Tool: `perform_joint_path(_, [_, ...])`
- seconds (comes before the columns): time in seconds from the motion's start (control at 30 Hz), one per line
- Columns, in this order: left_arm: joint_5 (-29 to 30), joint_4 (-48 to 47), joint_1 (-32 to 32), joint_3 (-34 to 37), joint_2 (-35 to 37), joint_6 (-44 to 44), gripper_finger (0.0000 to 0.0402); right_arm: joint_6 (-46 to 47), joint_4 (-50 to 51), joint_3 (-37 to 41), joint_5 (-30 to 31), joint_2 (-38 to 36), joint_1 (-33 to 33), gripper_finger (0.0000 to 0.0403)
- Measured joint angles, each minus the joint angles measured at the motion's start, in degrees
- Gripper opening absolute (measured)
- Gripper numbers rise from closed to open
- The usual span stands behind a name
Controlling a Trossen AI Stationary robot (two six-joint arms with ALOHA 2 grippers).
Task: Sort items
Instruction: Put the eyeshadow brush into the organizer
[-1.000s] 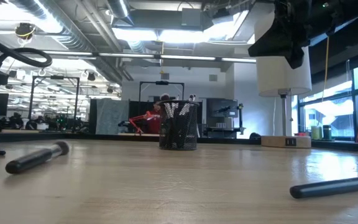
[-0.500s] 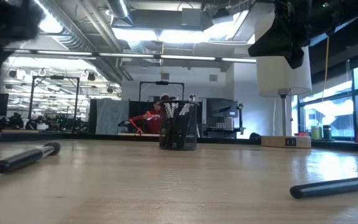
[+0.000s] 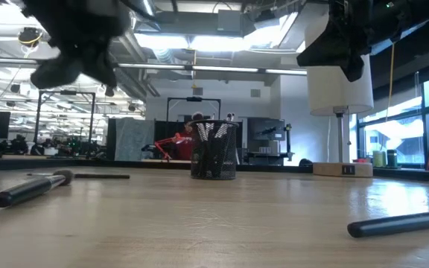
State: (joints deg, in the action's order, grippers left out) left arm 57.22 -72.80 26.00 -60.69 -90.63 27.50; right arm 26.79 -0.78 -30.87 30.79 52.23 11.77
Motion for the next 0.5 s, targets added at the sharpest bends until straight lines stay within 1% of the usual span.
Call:
perform_joint_path(0.1, [-6.40, 1.76, -3.78, 0.00, 0.00, 8.86, 0.0013, 0.00, 0.00, 0.00, -0.25, 0.00, 0.00, 0.0037])
perform_joint_path(0.17, [-10.25, 3.84, -5.61, 0.39, 0.07, 12.73, 0.0018, 0.26, 0.00, 0.00, -1.31, 0.03, 0.00, 0.0037])
perform_joint_path(0.27, [-15.31, 7.19, -7.13, 1.78, 0.07, 13.72, 0.0031, 1.01, 0.02, 0.00, -3.04, 0.20, 0.00, 0.0037])
perform_joint_path(0.37, [-19.68, 9.72, -8.85, 3.67, 0.11, 13.73, 0.0052, 1.37, -0.02, 0.00, -3.43, 0.20, 0.02, 0.0037])
perform_joint_path(0.5, [-24.45, 10.18, -12.26, 7.43, 0.11, 12.92, 0.0083, 1.68, -0.13, 0.00, -3.43, 0.20, 0.02, 0.0037])
